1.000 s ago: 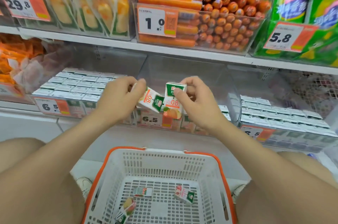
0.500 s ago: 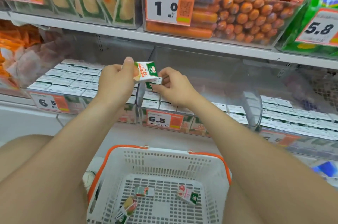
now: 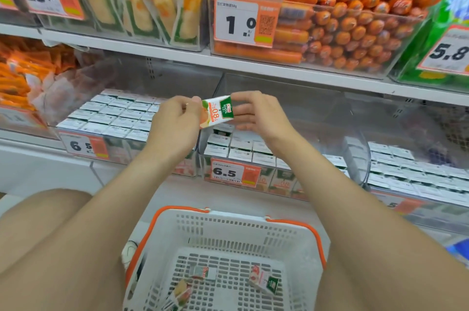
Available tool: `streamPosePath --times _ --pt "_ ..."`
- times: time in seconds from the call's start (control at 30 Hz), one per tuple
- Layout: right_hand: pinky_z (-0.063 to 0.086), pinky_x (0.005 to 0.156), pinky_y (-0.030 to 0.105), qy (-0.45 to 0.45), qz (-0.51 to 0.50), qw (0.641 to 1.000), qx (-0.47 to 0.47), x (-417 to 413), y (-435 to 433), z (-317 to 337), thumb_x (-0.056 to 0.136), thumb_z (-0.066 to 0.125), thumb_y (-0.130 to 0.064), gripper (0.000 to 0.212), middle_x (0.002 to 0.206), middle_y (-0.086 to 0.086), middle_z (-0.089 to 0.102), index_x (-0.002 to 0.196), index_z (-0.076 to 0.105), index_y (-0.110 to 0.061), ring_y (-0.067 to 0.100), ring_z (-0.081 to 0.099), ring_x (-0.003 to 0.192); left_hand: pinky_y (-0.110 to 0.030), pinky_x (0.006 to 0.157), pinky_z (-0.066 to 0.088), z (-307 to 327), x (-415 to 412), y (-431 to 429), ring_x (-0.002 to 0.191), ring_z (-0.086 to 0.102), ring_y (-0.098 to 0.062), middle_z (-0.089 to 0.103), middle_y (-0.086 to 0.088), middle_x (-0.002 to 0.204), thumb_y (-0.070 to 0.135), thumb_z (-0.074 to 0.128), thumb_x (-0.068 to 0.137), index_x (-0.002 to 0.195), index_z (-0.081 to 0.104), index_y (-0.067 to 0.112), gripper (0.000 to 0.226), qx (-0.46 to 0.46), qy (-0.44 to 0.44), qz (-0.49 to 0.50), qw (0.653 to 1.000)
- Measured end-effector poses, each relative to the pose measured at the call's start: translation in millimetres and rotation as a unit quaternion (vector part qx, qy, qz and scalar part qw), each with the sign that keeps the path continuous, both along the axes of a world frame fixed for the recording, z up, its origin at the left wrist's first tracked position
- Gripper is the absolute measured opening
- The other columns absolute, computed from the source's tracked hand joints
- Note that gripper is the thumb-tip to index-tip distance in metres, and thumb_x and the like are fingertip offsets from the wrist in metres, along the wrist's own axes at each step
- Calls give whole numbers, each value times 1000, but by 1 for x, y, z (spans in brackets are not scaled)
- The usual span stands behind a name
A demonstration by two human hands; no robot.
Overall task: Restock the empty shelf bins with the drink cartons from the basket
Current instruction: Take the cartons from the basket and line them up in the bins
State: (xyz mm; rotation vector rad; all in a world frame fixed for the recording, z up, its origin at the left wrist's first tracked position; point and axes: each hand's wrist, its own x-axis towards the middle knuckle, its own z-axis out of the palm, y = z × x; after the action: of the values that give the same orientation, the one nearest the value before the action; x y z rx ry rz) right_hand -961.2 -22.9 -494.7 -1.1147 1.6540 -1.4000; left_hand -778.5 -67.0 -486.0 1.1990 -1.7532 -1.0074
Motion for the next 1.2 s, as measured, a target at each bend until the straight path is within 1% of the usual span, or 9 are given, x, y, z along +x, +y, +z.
streamPosePath --times 0.2,0.27,0.37,0.5,0.6,0.77,1.0,1.1,1.2 --pt "60 93 43 -128 59 990 -8 -6 26 4 108 51 -14 27 114 17 76 129 65 -3 31 75 101 -37 75 53 -2 -13 9 88 67 -17 73 5 99 36 44 111 87 69 21 38 -47 -12 -90 995" --pt "60 97 43 -111 40 992 -40 -13 27 4 108 53 -12 27 114 16 77 129 65 0 29 75 106 -37 75 50 -10 -14 7 92 64 -18 72 5 109 33 44 111 100 70 22 30 -142 -57 -75 985" --pt "59 97 41 76 -88 991 -70 -26 24 -3 103 61 -18 27 110 3 77 129 66 -11 20 73 104 -46 94 40 -21 -12 -3 115 53 -32 67 -10 125 28 43 110 129 64 13 32 -303 -211 -41 928" --pt "48 71 10 311 -126 942 -6 -46 26 -14 97 64 -16 34 120 5 68 131 61 -16 22 63 101 -55 110 21 -33 -11 -1 148 27 -28 56 5 142 36 35 110 127 62 24 34 -302 -413 -140 848" --pt "54 85 28 371 -36 925 74 -48 21 -24 98 67 -22 36 126 7 68 134 63 -19 25 65 106 -64 117 10 -39 -9 6 160 -4 -30 47 7 154 51 24 110 136 57 26 49 -259 -485 -188 814" --pt "55 97 42 383 39 919 86 -42 9 -26 98 68 -27 32 121 -1 72 129 69 -21 21 65 108 -64 120 12 -41 -6 9 161 -15 -27 47 3 155 61 16 104 138 54 23 64 -251 -479 -197 818" --pt "40 115 39 428 105 878 186 -38 3 -32 100 46 -15 52 151 12 55 152 48 -10 30 48 141 -50 122 20 -47 5 14 159 17 -34 67 0 131 41 49 105 123 70 19 35 -302 -370 -167 862" --pt "50 106 47 453 79 873 161 -32 12 -32 102 46 -23 46 137 16 63 145 51 -8 35 58 127 -44 109 33 -48 9 21 134 43 -32 66 2 120 32 59 97 117 72 20 27 -348 -326 -129 869" --pt "53 96 42 496 15 868 32 -13 31 -24 95 48 -14 36 121 10 70 128 64 -12 28 63 113 -39 86 42 -48 13 35 101 49 -27 61 3 98 27 66 90 99 70 20 12 -399 -258 -107 873"
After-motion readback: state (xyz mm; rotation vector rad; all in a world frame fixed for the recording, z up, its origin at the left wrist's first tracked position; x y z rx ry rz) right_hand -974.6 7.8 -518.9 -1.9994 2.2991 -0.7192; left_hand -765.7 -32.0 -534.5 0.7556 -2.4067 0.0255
